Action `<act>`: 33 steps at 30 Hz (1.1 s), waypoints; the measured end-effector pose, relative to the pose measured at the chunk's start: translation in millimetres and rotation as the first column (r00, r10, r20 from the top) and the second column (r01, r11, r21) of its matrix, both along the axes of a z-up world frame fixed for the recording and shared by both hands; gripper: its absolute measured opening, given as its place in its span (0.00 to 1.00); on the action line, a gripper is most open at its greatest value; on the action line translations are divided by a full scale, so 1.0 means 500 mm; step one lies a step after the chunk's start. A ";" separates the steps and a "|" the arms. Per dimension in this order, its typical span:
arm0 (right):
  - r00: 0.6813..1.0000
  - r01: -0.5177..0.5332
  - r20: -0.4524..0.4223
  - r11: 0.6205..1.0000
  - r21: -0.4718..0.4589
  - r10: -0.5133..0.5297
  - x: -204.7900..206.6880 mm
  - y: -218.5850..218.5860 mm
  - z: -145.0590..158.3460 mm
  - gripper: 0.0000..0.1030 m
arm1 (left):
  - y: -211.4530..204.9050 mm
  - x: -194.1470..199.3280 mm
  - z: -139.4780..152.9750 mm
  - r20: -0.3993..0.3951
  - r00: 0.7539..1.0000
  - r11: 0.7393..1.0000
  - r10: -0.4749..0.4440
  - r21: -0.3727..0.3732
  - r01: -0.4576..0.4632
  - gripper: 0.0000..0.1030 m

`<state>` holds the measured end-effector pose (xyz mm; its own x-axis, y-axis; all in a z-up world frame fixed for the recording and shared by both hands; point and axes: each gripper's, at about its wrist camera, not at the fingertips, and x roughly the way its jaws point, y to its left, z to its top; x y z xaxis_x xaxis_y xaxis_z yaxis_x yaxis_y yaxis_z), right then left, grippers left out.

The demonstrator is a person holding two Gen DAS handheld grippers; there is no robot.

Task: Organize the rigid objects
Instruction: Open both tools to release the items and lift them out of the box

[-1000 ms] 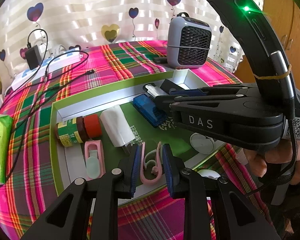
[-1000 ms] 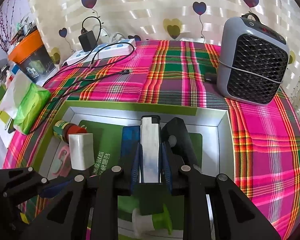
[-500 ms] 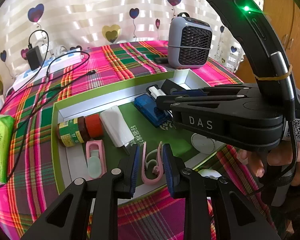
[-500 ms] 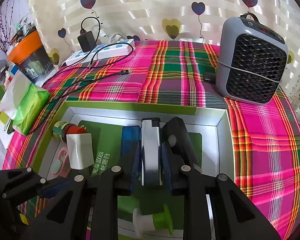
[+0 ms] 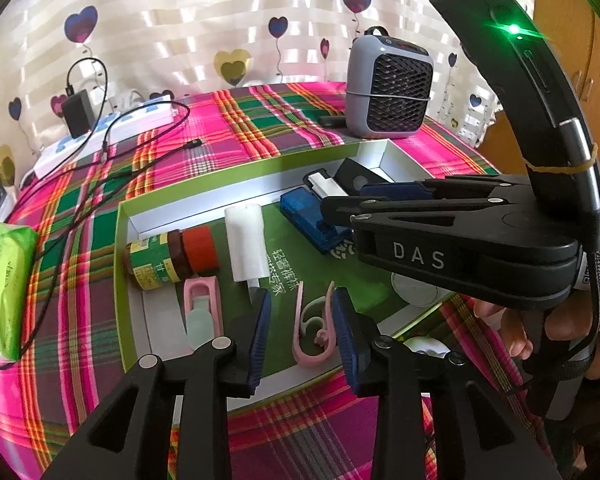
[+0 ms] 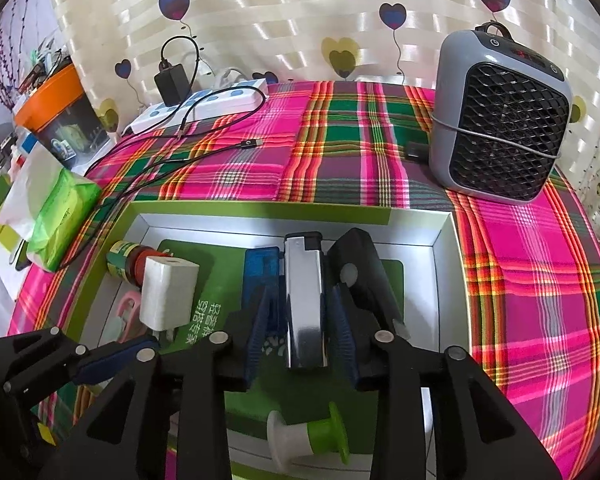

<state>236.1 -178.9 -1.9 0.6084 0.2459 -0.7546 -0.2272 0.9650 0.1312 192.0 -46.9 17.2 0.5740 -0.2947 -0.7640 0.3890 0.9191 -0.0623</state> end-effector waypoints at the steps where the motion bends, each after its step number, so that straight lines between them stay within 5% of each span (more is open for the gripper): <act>1: 1.000 0.000 0.002 1.000 0.000 0.000 -0.002 0.000 0.001 0.34 | -0.001 -0.002 0.001 0.001 1.000 1.000 0.001 0.002 -0.001 0.30; 33: 0.995 0.040 0.088 0.999 0.027 -0.042 -0.163 -0.031 0.053 0.35 | 0.020 -0.144 0.061 0.073 0.995 0.998 0.063 0.012 -0.064 0.30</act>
<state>154.9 -194.3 24.3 0.6822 0.2374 -0.6915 -0.1993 0.9704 0.1364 119.8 -37.0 47.6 0.6451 -0.2455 -0.7235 0.3330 0.9426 -0.0229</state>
